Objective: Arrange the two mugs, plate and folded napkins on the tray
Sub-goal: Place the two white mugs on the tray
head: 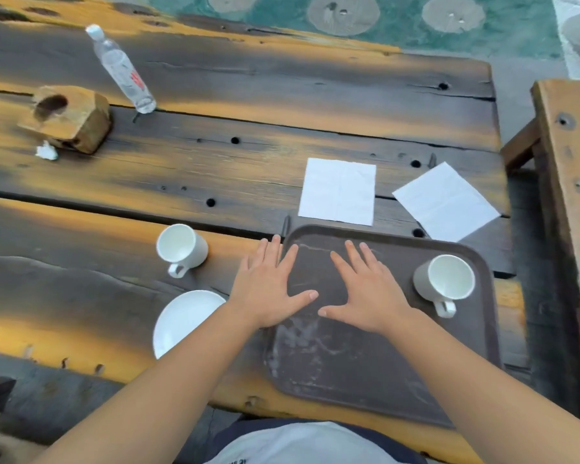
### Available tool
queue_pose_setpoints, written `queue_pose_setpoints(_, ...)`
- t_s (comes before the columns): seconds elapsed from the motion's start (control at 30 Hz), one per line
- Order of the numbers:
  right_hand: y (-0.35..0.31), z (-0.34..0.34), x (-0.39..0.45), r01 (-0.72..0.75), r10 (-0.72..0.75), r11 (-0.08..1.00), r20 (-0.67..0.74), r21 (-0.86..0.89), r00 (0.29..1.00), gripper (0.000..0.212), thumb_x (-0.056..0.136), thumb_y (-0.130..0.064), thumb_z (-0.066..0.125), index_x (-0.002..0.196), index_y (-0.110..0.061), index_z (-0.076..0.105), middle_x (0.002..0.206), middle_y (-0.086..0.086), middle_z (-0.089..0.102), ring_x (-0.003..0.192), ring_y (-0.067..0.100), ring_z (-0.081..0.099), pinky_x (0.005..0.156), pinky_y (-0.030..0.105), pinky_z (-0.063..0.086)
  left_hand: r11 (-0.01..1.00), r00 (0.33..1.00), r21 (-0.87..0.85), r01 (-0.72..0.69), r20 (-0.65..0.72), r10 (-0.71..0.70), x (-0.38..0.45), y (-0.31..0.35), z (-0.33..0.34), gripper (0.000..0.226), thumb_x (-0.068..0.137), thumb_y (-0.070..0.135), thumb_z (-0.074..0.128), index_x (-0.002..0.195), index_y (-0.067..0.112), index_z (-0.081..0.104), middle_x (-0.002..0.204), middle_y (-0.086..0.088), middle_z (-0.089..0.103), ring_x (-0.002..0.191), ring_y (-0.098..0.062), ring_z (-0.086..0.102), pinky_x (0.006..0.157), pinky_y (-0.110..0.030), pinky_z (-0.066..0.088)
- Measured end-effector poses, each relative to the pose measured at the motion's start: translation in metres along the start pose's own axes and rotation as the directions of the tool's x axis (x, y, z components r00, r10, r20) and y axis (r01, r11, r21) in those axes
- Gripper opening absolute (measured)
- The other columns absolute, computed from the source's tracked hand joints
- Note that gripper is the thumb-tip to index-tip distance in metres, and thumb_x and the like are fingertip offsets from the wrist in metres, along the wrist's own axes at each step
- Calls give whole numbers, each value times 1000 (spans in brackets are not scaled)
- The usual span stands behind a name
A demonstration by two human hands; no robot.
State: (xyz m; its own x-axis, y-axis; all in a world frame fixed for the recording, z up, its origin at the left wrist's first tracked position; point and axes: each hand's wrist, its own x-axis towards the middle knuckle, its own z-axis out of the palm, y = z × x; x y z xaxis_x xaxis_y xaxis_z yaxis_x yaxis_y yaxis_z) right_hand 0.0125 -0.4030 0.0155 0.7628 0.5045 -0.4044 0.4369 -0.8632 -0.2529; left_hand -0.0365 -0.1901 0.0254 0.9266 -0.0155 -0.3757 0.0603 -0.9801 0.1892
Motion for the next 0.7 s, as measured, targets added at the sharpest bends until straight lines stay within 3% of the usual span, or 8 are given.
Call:
queue_pose_setpoints(0.2,-76,6,50,62,-63,998,58,7,996,112,66,-88,41,153,-33,-2,163,2,-11,148,25,-14,117,49,14,998,998,11,60,-9,-60,-8,-89,-17,101,71,86,22,154,30,9,164,-8,-5,150,-26,-8,117,-54,7)
queue_pose_setpoints(0.47,-168,17,115,107,-114,992,115,65,987,103,75,-70,59,153,-26,7,163,5,6,148,24,9,114,44,25,991,996,-130,19,-80,-30,-11,-203,-32,92,82,68,48,154,20,16,164,-7,9,150,-25,4,119,-46,14)
queue_pose_setpoints(0.63,-205,17,143,96,-106,992,123,85,987,104,75,-66,62,154,-25,7,163,4,10,147,21,15,113,41,29,990,999,-137,24,-19,-26,-2,-253,-35,85,83,58,54,153,23,20,161,-2,19,148,-22,12,116,-51,21)
queue_pose_setpoints(0.7,-217,19,152,88,-102,991,132,106,986,103,75,-61,65,153,-26,7,162,2,13,146,20,20,111,41,33,972,998,-235,-9,63,24,3,-270,-38,83,80,46,59,151,27,21,158,4,27,144,-21,24,112,-50,29)
